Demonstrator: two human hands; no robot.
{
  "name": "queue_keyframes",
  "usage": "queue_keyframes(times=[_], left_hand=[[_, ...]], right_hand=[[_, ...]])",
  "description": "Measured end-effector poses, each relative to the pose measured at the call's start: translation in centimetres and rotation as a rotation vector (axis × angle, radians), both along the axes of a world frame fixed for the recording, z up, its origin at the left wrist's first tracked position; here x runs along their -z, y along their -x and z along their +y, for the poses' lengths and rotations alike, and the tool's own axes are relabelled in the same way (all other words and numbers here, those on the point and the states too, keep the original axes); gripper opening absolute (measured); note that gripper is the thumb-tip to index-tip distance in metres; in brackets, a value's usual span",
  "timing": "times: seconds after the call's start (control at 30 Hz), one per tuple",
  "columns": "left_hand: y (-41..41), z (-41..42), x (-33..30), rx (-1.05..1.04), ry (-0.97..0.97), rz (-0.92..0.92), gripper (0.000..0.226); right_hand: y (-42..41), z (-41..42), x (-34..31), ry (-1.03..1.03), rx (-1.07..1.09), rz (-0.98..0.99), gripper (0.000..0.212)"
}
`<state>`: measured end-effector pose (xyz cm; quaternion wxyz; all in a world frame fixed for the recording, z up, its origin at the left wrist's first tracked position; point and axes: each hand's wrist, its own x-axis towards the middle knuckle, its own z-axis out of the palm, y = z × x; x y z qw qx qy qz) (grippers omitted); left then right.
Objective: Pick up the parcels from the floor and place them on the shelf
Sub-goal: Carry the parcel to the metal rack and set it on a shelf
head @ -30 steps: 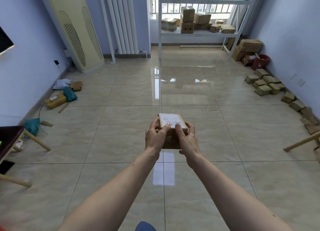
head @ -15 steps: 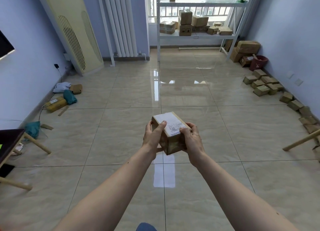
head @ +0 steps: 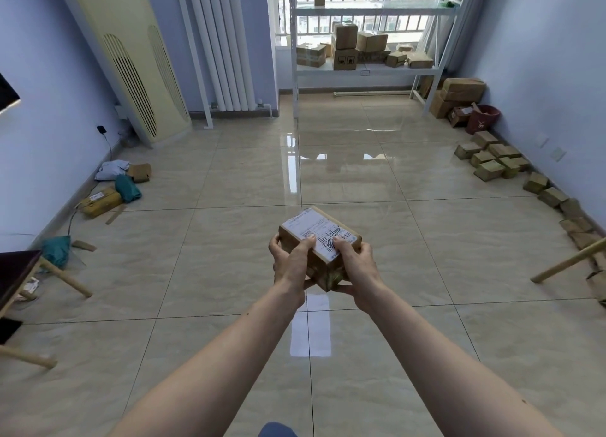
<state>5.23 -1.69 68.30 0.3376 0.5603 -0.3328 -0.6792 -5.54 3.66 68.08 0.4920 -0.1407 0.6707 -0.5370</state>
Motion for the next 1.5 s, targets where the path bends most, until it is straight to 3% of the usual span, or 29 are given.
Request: queue_keyframes(times=[0.27,0.53,0.67,0.93,1.1,1.33,1.5], left_hand=[[-1.3,-1.0,0.1,0.054,-0.032,0.007,0.091],[-0.9,-0.9,-0.3,0.019,-0.009,0.033,0.067],[-0.5,-0.4,0.0,-0.028,-0.021,0.072,0.076],[-1.0,-1.0,-0.6,0.126,-0.098,-0.044,0.066],[-1.3,-1.3,-1.3,0.174,-0.081,-0.002,0.062],[-0.9,-0.9,-0.9,0.072,-0.076,0.014,0.051],[-0.8,-0.3,-1.4,0.136,-0.084,0.004,0.063]], right_hand=[[2.0,0.2,-0.5,0.002,-0.024,0.076,0.042],[2.4,0.1,-0.7,-0.001,-0.062,0.078,0.055],[1.9,0.2,-0.5,-0.004,-0.035,0.013,0.065],[3.2,0.2,-0.6,0.003,-0.026,0.040,0.056],[3.9,0.2,-0.9,0.017,-0.107,0.065,0.052],[3.0,0.0,-0.1,-0.021,-0.052,0.026,0.076],[2.9,-0.4,0.0,0.000,-0.031,0.011,0.068]])
